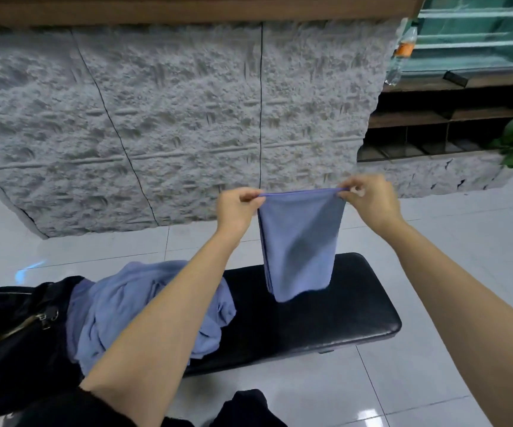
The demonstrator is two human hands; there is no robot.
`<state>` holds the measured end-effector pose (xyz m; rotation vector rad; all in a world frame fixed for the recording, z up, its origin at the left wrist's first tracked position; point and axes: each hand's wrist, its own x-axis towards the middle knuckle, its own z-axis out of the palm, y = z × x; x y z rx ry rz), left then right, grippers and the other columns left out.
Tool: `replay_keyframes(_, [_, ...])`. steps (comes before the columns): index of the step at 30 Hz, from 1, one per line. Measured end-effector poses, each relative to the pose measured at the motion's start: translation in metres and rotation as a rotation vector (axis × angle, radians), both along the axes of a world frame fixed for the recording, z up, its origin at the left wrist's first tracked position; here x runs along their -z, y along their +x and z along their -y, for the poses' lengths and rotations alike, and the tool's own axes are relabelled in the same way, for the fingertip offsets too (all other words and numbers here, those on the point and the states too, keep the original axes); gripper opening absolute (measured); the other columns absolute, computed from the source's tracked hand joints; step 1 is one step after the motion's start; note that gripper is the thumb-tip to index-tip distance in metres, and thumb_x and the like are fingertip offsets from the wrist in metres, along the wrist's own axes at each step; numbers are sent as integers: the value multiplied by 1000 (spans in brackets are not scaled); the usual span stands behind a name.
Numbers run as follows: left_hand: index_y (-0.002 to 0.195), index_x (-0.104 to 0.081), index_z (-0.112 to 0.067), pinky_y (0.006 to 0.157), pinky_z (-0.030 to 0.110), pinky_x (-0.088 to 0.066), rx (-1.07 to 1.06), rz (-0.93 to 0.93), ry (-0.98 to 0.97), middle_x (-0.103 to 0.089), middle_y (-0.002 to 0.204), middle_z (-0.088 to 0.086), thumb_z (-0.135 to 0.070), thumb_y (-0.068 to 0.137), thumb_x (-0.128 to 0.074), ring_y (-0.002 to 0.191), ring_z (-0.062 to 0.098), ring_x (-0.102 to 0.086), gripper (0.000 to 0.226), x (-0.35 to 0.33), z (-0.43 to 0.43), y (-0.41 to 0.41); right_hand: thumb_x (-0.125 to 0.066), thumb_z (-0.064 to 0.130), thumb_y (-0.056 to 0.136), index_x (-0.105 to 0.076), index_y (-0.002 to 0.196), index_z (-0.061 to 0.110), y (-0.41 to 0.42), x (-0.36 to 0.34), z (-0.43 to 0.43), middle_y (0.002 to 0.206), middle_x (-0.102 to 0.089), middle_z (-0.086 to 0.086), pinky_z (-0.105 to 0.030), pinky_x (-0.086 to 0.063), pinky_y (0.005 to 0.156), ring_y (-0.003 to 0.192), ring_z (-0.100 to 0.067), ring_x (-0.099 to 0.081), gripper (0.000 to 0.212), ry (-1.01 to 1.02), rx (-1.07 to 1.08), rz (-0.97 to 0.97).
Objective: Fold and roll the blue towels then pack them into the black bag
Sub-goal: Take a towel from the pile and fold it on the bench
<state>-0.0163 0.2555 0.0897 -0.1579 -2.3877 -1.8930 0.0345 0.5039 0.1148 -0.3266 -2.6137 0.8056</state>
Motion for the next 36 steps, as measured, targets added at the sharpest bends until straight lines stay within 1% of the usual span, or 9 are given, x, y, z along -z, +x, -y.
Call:
replay_keyframes(3, [87,-75,-14,69,15,-46,14,-137,-131,-66,81,-2,-7,79,-73,73,4,-58,11,10,-13,-14,-71,21,83,-70,91,23,2,16,-19,95,-62,1,-24,-37,76,91,-7,-42,9,-32,-25,-205])
replay_keyframes(6, [87,-76,-17,71,10,-39,77,-172,-271,-63,78,-9,-8,76,-75,77,2,-50,14,59,-18,-10,-75,14,77,-72,84,14,17,71,-33,89,-69,3,-31,-44,74,90,-17,-44,7,118,-107,-266])
replay_keyframes(8, [85,-76,-19,76,9,-39,123,-161,-344,-68,82,-4,-6,73,-77,79,2,-52,18,109,-18,1,-79,12,73,-74,80,14,31,114,-37,83,-69,5,-38,-46,68,86,-19,-46,9,194,-131,-193])
replay_keyframes(12, [81,-77,-28,78,36,-49,198,-69,-540,-69,80,-8,-9,69,-81,79,10,-55,23,203,-9,28,-87,15,61,-73,70,19,59,206,-29,73,-66,9,-34,-45,58,76,-20,-50,17,286,-224,17])
replay_keyframes(17, [80,-77,-27,73,25,-28,226,32,-672,-67,78,-13,-15,71,-80,77,8,-51,15,248,-3,64,-89,14,54,-65,58,22,93,280,-16,62,-59,16,-28,-42,56,77,-9,-38,25,235,-179,245])
replay_keyframes(25, [93,-75,-29,80,31,-42,130,140,-683,-56,77,-7,-25,80,-73,66,13,-53,14,268,2,81,-72,17,80,-74,85,20,103,285,-4,77,-65,6,-31,-49,65,85,-17,-51,6,-10,-116,427])
replay_keyframes(29, [104,-71,-26,89,31,-35,125,248,-772,-69,102,-7,-26,90,-61,99,17,-58,17,261,-6,77,-66,23,86,-67,91,23,91,283,-8,84,-61,2,-35,-50,76,89,-19,-54,5,-186,-51,618])
replay_keyframes(32, [92,-69,-26,92,33,-32,106,405,-806,-69,101,-6,-24,91,-57,103,20,-59,12,252,-19,65,-63,25,87,-57,87,26,78,287,-11,88,-62,2,-38,-52,80,87,-20,-58,7,-313,33,731])
replay_keyframes(36, [88,-60,-22,87,35,-41,74,382,-844,-63,92,-5,-21,84,-64,96,21,-58,6,251,-26,55,-65,27,86,-51,84,25,71,291,-3,87,-59,3,-34,-47,70,89,-18,-50,14,-197,114,673])
